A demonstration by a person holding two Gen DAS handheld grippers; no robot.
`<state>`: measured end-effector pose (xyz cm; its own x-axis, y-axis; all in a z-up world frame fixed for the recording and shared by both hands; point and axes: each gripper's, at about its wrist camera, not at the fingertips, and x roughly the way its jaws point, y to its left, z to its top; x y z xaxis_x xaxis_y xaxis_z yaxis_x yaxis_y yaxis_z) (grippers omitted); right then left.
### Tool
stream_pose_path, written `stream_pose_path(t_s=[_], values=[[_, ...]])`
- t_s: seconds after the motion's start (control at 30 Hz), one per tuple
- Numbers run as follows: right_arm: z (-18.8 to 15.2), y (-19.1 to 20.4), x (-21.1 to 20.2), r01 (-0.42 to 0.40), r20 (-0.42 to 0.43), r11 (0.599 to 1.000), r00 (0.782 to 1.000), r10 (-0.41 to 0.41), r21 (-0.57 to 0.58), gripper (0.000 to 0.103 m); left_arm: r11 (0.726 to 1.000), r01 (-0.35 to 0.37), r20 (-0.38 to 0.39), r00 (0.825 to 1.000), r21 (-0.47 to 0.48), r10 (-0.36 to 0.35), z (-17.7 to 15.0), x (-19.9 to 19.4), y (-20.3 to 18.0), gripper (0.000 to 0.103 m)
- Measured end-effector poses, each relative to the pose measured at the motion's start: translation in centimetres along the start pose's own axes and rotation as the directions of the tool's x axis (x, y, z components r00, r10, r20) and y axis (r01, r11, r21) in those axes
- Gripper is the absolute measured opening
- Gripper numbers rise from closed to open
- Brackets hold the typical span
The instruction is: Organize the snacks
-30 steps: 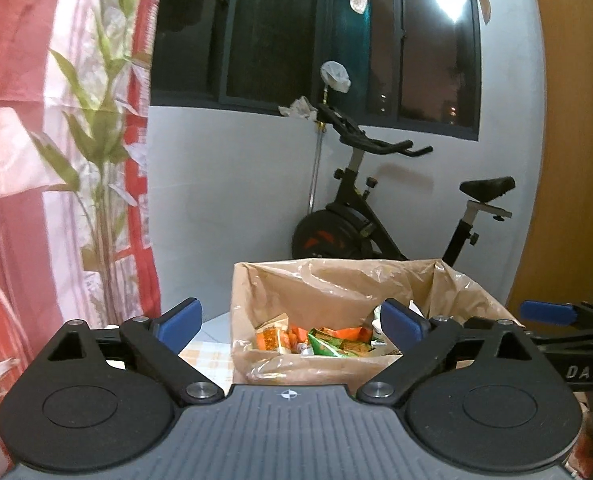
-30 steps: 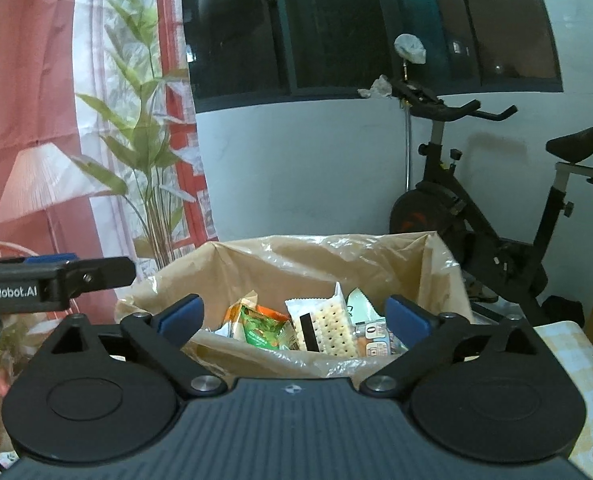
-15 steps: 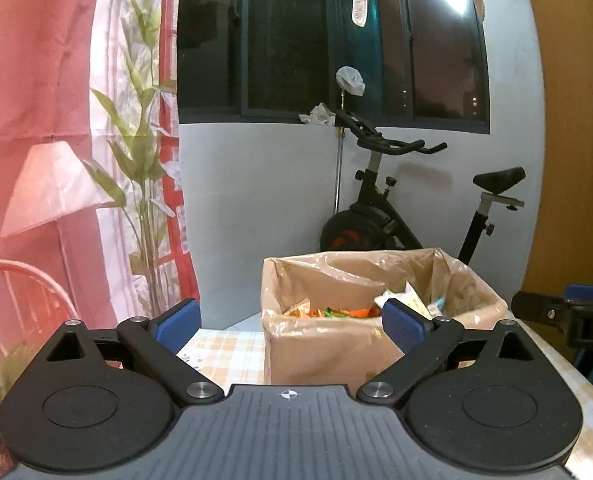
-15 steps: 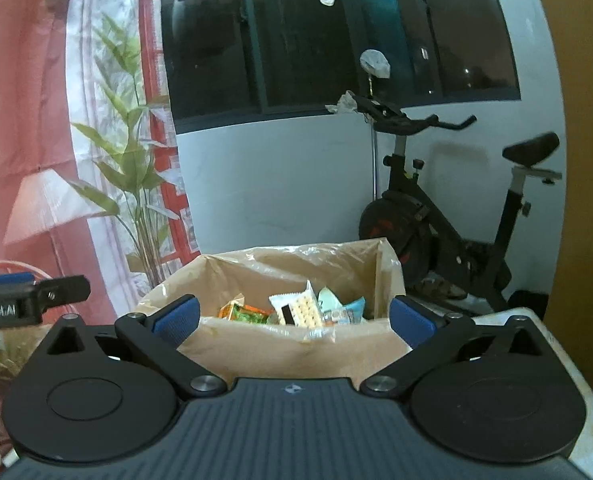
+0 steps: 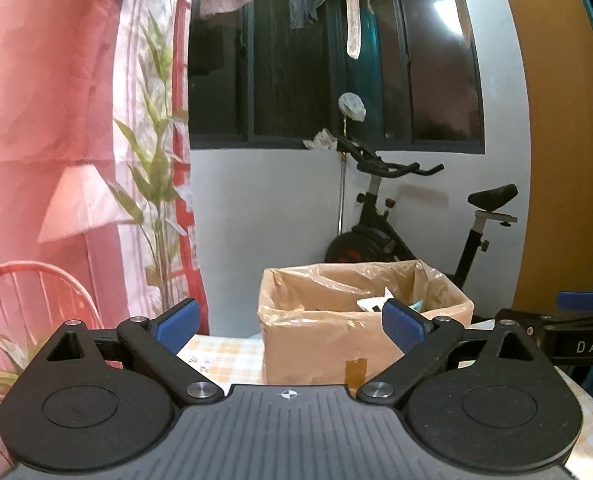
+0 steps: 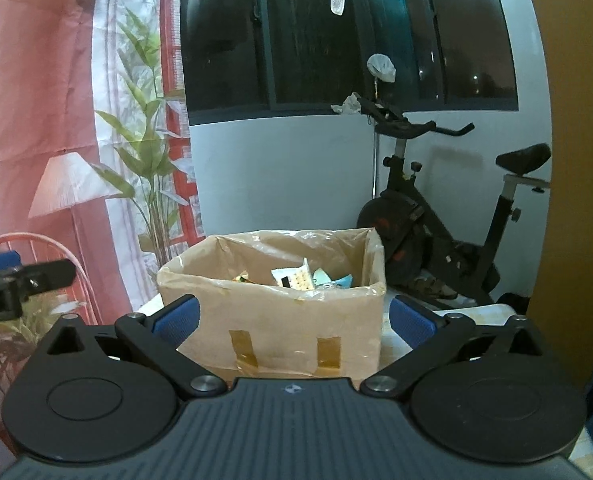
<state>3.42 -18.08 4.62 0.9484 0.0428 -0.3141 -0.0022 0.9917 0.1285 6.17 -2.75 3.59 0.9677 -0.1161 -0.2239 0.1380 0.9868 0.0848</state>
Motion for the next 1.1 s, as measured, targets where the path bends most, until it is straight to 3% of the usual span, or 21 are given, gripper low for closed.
stream_pose_path(t_s=[1.1], values=[[-0.40,0.59,0.14,-0.011,-0.005,1.000,1.000,0.011,-0.024,0.103,0.998,-0.052,-0.007,0.999,-0.020,0.052,-0.22,-0.71,0.61,0.098]])
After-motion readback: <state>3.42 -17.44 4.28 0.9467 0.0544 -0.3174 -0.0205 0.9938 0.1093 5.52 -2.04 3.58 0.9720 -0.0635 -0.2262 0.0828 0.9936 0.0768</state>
